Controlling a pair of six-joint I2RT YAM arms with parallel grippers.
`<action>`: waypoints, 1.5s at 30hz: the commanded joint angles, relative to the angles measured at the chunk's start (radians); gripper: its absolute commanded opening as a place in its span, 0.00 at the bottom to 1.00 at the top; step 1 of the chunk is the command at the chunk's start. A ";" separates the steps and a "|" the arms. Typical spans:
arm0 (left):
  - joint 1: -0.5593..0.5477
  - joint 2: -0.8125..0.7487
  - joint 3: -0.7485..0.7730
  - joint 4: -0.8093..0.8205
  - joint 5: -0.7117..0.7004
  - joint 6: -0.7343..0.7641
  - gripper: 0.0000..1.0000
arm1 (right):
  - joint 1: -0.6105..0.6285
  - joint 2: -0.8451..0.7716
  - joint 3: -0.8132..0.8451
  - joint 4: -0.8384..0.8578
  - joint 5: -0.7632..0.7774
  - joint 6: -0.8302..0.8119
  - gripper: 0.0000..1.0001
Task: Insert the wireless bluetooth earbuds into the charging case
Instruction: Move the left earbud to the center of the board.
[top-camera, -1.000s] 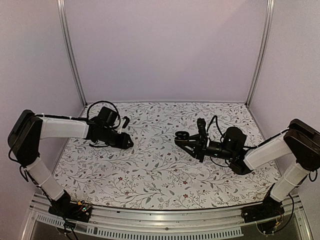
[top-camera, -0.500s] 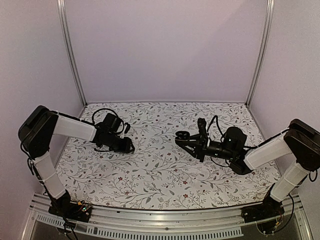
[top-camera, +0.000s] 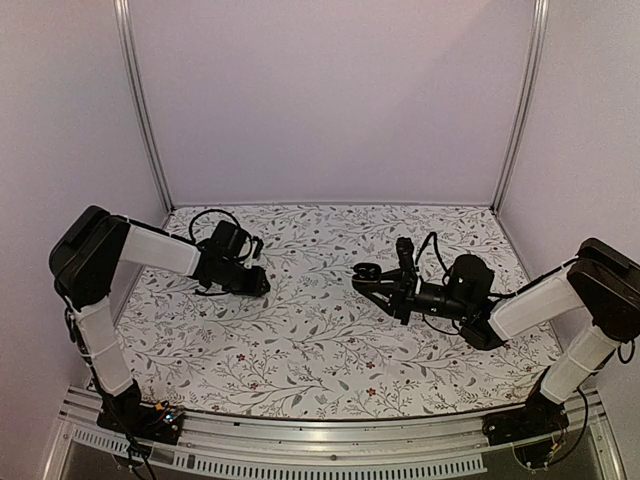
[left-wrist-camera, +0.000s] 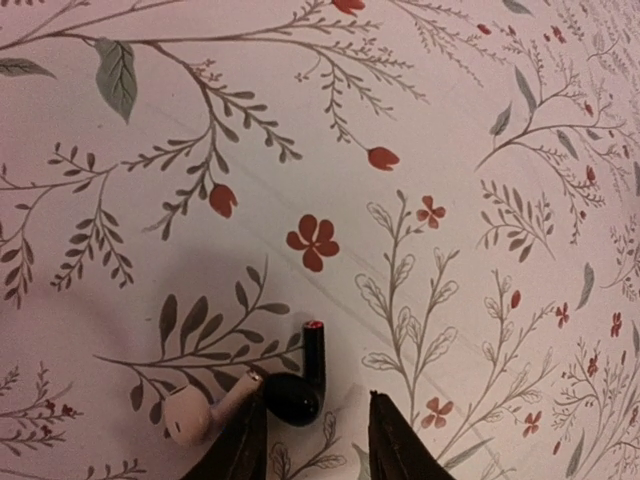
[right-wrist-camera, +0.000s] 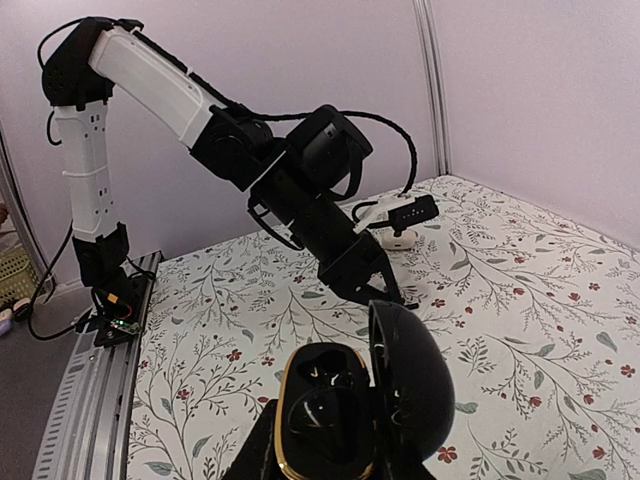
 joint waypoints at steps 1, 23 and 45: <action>0.014 0.048 0.004 -0.030 -0.036 0.041 0.34 | -0.014 -0.023 -0.016 0.010 -0.010 -0.008 0.00; 0.010 0.096 -0.002 0.045 -0.021 0.148 0.20 | -0.021 -0.024 -0.013 0.013 -0.017 -0.003 0.00; -0.156 0.018 -0.060 0.067 0.159 0.386 0.18 | -0.022 -0.045 -0.017 0.001 -0.018 0.002 0.00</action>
